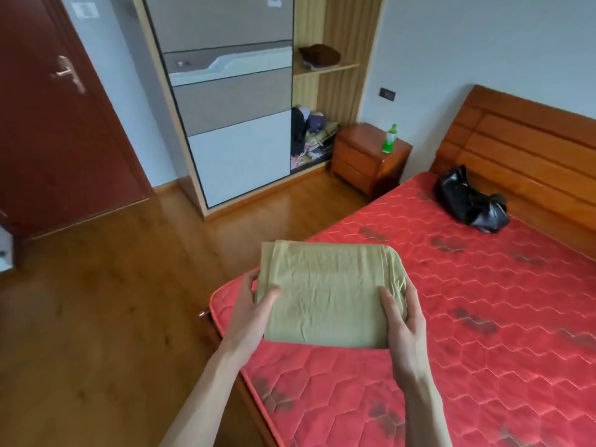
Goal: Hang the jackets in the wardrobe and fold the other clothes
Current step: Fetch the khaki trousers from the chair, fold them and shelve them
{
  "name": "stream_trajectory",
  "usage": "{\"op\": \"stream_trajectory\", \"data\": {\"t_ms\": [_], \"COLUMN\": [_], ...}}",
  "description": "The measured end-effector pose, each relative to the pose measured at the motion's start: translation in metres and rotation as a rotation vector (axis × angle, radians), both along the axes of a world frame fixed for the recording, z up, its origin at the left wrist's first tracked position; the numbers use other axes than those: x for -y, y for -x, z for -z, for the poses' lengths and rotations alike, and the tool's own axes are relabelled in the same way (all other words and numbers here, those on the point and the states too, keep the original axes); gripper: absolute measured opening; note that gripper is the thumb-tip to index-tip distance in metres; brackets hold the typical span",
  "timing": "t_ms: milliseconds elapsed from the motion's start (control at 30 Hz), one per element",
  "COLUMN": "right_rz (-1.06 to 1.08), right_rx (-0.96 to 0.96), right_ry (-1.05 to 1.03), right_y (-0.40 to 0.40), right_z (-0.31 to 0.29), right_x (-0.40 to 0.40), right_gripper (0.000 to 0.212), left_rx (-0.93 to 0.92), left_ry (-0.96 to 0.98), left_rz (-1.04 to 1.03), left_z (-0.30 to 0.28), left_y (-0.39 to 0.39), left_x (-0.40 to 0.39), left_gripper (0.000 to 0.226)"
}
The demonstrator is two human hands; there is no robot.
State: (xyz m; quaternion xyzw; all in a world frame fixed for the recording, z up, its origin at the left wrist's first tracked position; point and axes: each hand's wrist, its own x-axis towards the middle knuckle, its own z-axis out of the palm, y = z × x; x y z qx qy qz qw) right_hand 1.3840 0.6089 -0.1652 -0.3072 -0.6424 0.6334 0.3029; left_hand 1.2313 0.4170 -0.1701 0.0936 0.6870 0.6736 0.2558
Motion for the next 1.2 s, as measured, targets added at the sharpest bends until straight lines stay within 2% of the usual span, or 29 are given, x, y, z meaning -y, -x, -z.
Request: {"op": "stream_trajectory", "data": {"t_ms": [267, 500, 567, 700, 800, 967, 1200], "right_rz": [-0.195, -0.28, -0.299, -0.352, -0.377, -0.353, -0.303], "right_rx": [-0.074, -0.121, -0.114, -0.103, -0.103, -0.075, -0.09], "right_ry": [-0.028, 0.03, 0.054, 0.043, 0.041, 0.046, 0.063], "right_y": [0.151, 0.271, 0.299, 0.352, 0.389, 0.457, 0.581], "right_z": [-0.024, -0.026, -0.025, -0.027, -0.027, -0.013, 0.009], "right_x": [0.102, 0.194, 0.212, 0.241, 0.247, 0.245, 0.221], "right_gripper": [0.047, 0.058, 0.062, 0.054, 0.053, 0.052, 0.051], "left_rx": [-0.096, -0.154, -0.174, -0.18, -0.144, -0.114, -0.092], "left_ry": [-0.006, 0.018, 0.022, 0.021, 0.028, 0.066, 0.102], "left_rz": [-0.235, -0.369, -0.384, -0.429, -0.467, -0.452, -0.4], "left_z": [-0.023, -0.028, -0.027, -0.024, -0.021, -0.011, -0.001], "left_y": [0.111, 0.21, 0.233, 0.276, 0.307, 0.374, 0.506], "left_x": [0.122, 0.22, 0.24, 0.269, 0.276, 0.274, 0.248], "left_gripper": [0.042, 0.082, 0.08, 0.065, 0.07, 0.061, 0.053]}}
